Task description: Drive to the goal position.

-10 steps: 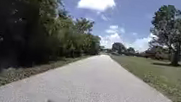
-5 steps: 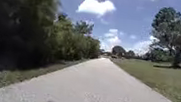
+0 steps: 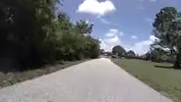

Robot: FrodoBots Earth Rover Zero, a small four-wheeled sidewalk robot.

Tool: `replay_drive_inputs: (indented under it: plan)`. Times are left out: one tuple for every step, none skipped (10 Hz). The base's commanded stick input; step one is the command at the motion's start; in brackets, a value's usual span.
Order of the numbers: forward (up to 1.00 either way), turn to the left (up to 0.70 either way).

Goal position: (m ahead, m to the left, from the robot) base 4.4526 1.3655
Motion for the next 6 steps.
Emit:
replay_drive_inputs:
  plan:
    - [0.50,-0.50]
    - [0.50,-0.50]
    - [0.50,-0.50]
    - [0.50,-0.50]
    - [0.50,-0.50]
    - [0.50,-0.20]
